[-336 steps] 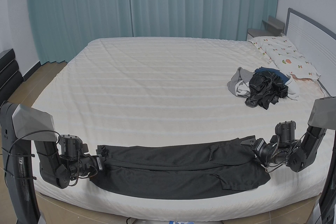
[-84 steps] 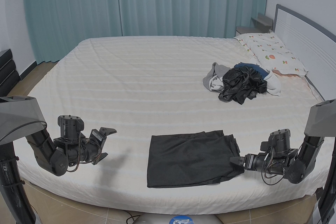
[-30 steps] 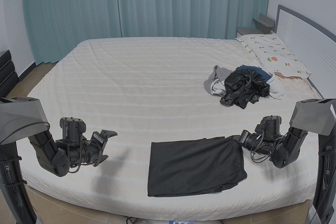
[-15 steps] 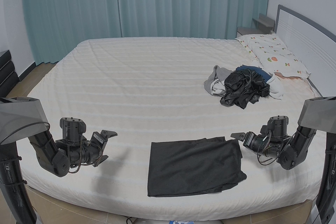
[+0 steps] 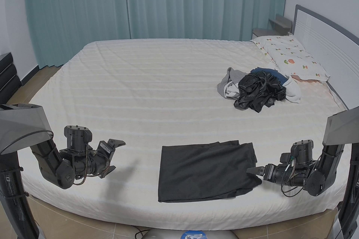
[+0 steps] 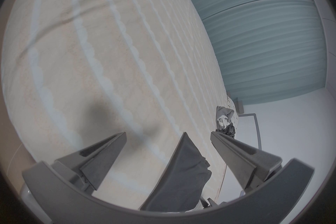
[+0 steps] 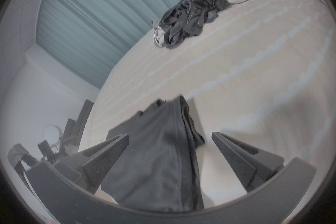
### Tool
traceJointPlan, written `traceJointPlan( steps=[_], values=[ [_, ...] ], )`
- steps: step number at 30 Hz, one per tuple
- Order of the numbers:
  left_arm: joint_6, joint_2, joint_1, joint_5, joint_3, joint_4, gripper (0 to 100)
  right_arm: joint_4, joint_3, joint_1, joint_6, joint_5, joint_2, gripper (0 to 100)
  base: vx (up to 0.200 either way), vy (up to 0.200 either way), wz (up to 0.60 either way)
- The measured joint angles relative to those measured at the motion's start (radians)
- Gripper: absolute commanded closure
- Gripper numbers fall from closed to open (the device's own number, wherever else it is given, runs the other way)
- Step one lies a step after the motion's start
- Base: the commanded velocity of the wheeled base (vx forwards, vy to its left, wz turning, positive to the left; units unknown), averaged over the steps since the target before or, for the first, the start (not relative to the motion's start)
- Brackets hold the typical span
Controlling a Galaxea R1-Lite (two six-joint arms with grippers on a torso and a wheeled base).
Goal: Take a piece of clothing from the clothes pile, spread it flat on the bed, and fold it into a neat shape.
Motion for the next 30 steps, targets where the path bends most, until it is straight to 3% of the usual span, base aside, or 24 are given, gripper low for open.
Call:
traceJointPlan(
  steps=[1, 2, 30],
  values=[
    [0.0, 0.0, 0.0, 0.0, 0.0, 0.0, 0, -0.001, 0.0, 0.003, 0.0, 0.0, 0.005, 0, 0.0, 0.0, 0.0],
    [0.0, 0.0, 0.0, 0.0, 0.0, 0.001, 0, -0.001, 0.0, 0.003, 0.0, 0.0, 0.006, 100, 0.0, 0.0, 0.0],
    [0.0, 0.0, 0.0, 0.0, -0.001, 0.0, 0, -0.004, 0.093, 0.0, -0.062, -0.005, -0.01, 100, 0.0, 0.0, 0.0]
  ],
)
